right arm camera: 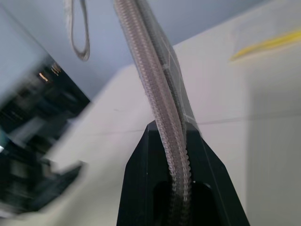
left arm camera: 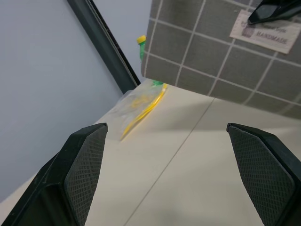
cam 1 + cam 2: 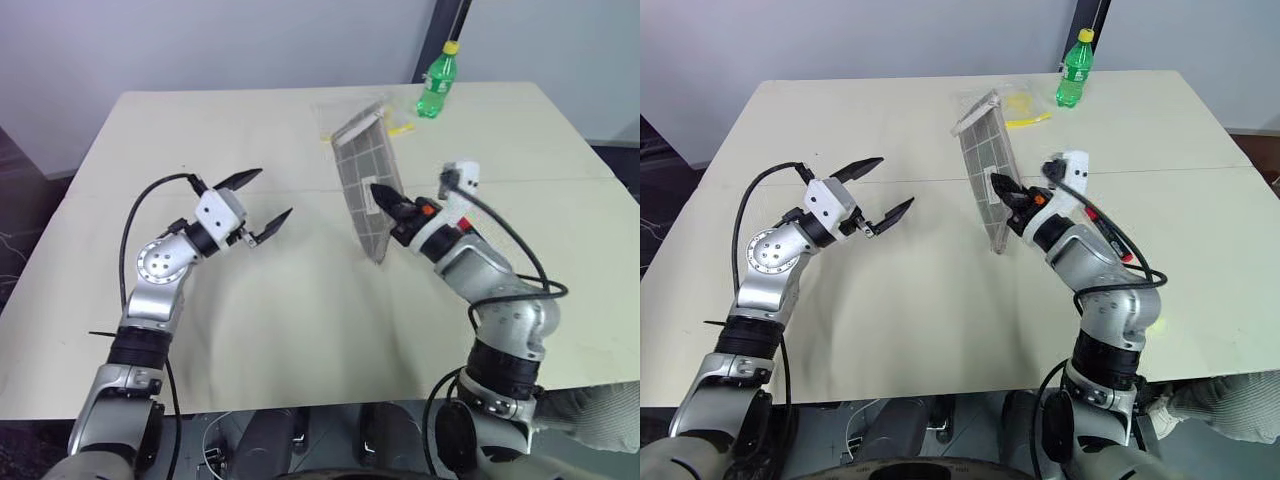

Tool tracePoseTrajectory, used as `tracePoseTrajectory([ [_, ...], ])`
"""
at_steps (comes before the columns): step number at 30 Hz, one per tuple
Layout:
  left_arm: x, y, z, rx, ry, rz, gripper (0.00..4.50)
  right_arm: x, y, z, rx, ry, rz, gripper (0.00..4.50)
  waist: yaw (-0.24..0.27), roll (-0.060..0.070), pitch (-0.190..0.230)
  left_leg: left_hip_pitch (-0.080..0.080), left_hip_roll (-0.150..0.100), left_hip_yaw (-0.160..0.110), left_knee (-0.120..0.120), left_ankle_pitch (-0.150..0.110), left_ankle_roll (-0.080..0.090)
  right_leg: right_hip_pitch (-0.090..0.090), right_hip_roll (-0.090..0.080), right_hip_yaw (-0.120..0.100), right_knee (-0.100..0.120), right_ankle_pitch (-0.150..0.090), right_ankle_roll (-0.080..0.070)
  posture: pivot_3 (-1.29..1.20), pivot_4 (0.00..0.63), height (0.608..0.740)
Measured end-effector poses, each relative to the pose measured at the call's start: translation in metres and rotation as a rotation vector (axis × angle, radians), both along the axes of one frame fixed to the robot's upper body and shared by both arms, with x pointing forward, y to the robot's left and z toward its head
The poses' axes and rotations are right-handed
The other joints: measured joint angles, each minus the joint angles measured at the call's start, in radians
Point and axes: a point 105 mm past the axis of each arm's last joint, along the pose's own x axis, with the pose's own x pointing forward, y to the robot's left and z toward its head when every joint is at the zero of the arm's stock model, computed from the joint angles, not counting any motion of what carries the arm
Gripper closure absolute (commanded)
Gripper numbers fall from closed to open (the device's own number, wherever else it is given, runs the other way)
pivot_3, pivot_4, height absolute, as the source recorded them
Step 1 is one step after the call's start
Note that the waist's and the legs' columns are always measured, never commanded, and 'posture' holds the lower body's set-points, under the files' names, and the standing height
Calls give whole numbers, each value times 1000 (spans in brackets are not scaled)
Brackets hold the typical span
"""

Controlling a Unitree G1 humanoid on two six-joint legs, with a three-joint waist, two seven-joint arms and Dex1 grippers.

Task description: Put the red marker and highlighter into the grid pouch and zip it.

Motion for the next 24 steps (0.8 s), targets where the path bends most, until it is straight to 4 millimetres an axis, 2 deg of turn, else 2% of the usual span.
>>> tracePoseTrajectory([
  [4,0,-4,-1,-14,13,-8,222,-3,-3,6,172,66,-16,4500,0,1,0,0,0,0,-1,0,0,-1,0,0,0,0,0,0,150,740],
  [7,-1,-5,0,-16,12,-11,222,-6,-4,-1,75,88,-3,4500,1,0,0,0,0,1,-1,0,0,0,0,0,-1,0,0,0,150,740],
  [8,-1,-6,-1,-16,13,-11,167,-9,-3,-11,39,120,7,3749,1,0,0,0,0,1,-1,0,0,0,1,0,-1,0,0,0,150,740],
  [10,-1,-6,-1,-16,13,-13,167,-14,-1,-29,24,179,19,2996,0,0,0,0,0,2,-2,0,0,0,0,0,-1,0,0,0,150,740],
  [11,-1,-8,-1,-20,14,-16,167,-15,-1,-34,16,198,25,2420,-1,0,0,0,0,2,-2,0,0,0,0,0,-1,0,0,0,150,740],
  [14,-1,-9,-2,-18,17,-22,167,-16,-2,-37,-31,201,27,955,-4,0,0,0,0,2,-1,0,0,0,1,0,-1,0,0,0,150,740],
  [17,-2,-12,-5,-9,25,-33,167,-11,-10,-36,-188,137,2,955,-7,0,0,0,0,2,-1,0,0,0,1,0,-2,0,0,0,150,740],
  [20,-4,-14,-11,5,44,-41,167,-7,-24,-30,-445,3,-28,955,-4,0,0,0,0,2,-1,0,1,1,0,0,-4,0,0,0,150,740],
  [22,-4,-15,-13,13,52,-45,167,-12,-33,-35,-611,-37,-7,955,0,-1,0,0,0,2,-1,-1,2,1,0,0,-5,0,1,0,150,740],
  [24,-4,-15,-14,17,53,-45,167,-16,-38,-45,-644,-14,10,955,2,-1,0,-1,1,3,-1,-1,2,1,-1,0,-5,0,1,0,150,740],
])
